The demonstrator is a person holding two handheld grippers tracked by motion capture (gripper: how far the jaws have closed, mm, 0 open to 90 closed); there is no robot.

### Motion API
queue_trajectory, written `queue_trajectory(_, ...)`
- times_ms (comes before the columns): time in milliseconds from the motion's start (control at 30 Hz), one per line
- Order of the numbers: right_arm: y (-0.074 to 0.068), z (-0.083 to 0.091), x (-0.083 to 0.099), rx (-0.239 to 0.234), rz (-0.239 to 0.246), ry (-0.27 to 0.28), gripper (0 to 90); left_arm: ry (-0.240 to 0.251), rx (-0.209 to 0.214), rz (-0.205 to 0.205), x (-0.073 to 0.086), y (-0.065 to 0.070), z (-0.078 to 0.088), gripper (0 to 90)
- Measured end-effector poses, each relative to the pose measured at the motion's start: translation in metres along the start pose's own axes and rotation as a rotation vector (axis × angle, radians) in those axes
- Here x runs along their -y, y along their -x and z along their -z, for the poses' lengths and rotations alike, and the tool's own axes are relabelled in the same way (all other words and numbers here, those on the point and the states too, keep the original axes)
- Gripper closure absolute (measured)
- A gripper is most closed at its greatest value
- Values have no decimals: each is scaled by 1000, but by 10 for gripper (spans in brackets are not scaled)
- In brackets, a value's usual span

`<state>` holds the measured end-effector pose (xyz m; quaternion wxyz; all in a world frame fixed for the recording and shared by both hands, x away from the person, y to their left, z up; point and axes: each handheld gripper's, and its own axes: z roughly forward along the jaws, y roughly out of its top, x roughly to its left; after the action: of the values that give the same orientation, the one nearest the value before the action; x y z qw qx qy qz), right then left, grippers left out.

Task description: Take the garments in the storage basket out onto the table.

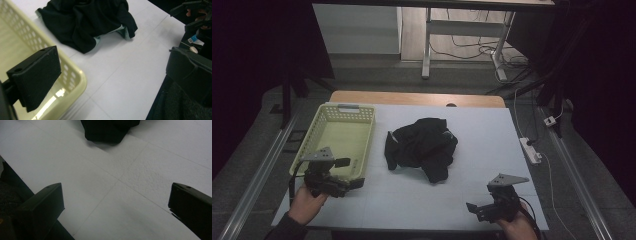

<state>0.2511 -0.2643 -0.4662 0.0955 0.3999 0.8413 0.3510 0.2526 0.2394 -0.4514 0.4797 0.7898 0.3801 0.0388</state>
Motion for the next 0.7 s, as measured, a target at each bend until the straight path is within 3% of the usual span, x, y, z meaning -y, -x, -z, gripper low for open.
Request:
queue_trajectory(400, 0, 0, 0, 3, 1, -2, 0, 16, -53, 46, 26, -5, 24, 0)
queue_trajectory(700, 0, -1, 0, 8, 4, -6, 0, 20, -63, 76, 40, -8, 36, 0)
